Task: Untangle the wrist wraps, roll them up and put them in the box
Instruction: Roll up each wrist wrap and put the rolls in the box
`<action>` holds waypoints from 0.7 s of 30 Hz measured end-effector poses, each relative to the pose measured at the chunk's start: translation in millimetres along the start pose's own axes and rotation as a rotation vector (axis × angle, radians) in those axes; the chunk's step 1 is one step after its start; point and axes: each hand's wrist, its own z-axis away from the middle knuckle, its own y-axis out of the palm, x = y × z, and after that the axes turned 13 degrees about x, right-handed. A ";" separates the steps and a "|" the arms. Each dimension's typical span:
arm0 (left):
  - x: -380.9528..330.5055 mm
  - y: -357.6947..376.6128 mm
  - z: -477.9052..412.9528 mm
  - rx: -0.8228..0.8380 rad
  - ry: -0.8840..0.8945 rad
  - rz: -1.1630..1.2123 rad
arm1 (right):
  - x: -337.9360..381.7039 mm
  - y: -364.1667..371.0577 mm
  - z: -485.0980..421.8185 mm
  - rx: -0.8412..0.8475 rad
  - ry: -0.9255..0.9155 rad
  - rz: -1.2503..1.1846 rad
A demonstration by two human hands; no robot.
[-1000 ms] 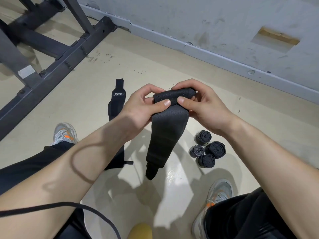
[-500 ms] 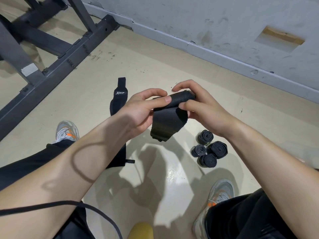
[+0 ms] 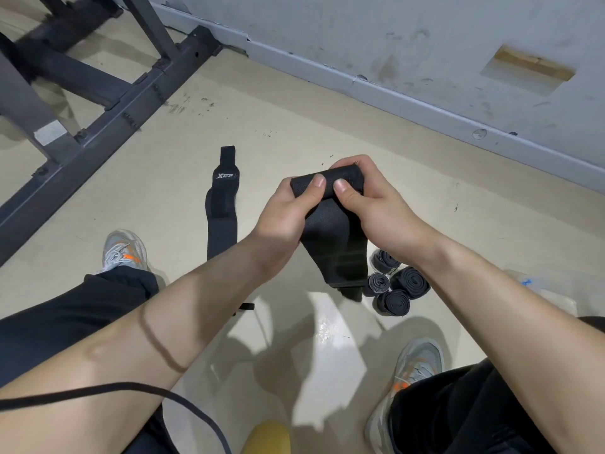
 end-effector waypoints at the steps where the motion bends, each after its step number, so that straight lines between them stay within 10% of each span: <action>1: 0.7 1.1 0.6 -0.005 0.001 0.023 | 0.4 -0.1 0.2 -0.001 0.006 0.001; 10: 5.6 -6.1 1.8 -0.050 0.100 -0.200 | 3.3 -0.2 -6.2 0.005 0.077 -0.030; 21: 0.1 2.5 -2.7 -0.174 -0.063 0.099 | -4.2 5.4 -5.6 0.013 0.090 0.009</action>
